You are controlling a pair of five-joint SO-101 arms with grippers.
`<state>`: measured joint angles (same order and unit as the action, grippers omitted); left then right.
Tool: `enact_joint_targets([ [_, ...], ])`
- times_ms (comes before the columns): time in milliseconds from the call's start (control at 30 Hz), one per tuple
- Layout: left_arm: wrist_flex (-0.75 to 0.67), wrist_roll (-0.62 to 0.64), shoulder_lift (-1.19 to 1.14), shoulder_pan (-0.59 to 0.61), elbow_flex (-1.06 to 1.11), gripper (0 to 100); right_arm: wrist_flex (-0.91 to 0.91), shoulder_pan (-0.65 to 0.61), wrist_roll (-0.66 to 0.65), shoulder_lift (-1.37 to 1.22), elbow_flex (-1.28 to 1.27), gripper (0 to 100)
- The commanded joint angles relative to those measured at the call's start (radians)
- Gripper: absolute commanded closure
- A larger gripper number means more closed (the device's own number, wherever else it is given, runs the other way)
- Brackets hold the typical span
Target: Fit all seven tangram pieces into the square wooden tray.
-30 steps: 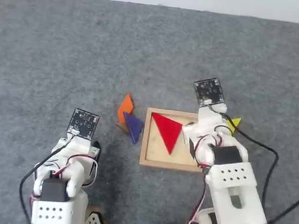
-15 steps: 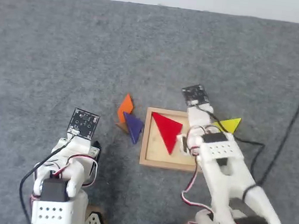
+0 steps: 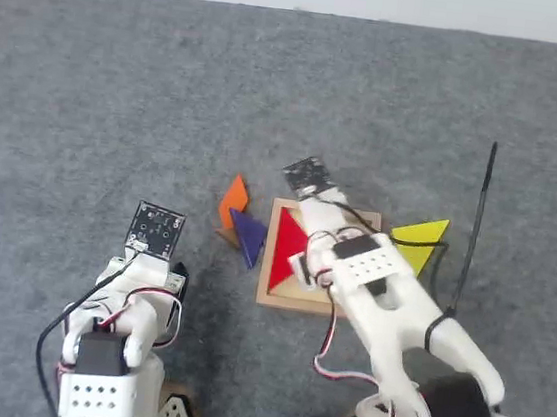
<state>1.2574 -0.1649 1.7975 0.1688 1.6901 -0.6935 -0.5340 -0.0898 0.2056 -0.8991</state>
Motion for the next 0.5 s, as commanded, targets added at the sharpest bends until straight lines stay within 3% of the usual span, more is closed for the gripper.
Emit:
enact_joint_targets([
  [0,0.003,-0.012,0.015,0.005,-0.007,87,-0.015,-0.085,0.011,0.134,0.020,86.5],
  [200,0.003,-0.012,0.015,0.005,-0.007,87,-0.110,-0.007,0.011,0.269,0.031,86.5],
  [467,0.003,-0.012,0.015,0.005,-0.007,87,-0.286,0.361,-0.153,0.484,0.035,86.3],
])
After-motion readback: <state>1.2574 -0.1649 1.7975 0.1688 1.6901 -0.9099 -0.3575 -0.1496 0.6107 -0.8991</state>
